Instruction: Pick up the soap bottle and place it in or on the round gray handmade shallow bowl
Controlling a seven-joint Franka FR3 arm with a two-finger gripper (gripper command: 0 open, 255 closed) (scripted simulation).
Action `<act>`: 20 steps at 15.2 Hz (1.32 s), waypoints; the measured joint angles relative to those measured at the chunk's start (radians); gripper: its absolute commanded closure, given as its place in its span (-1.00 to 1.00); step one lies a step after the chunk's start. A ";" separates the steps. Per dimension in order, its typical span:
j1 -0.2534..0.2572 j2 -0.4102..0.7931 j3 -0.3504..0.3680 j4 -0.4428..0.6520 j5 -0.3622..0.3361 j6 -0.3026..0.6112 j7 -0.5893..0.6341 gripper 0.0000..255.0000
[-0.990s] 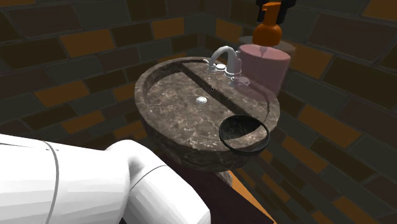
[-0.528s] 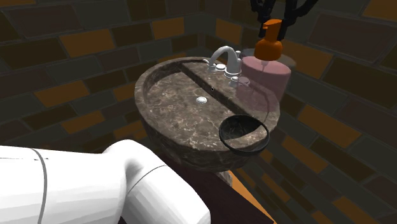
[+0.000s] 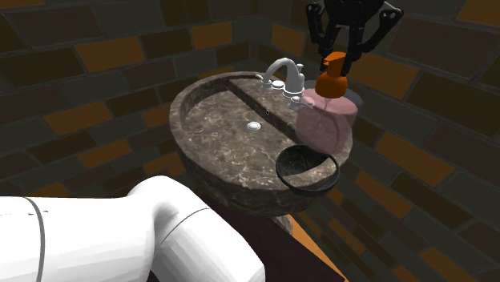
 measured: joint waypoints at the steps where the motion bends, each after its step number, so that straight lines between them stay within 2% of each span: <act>1: 0.000 -0.006 0.000 -0.018 0.000 0.012 0.000 1.00; 15: -0.002 -0.062 -0.006 -0.249 -0.005 0.186 0.007 1.00; 20: -0.002 -0.065 -0.006 -0.261 -0.005 0.196 0.008 1.00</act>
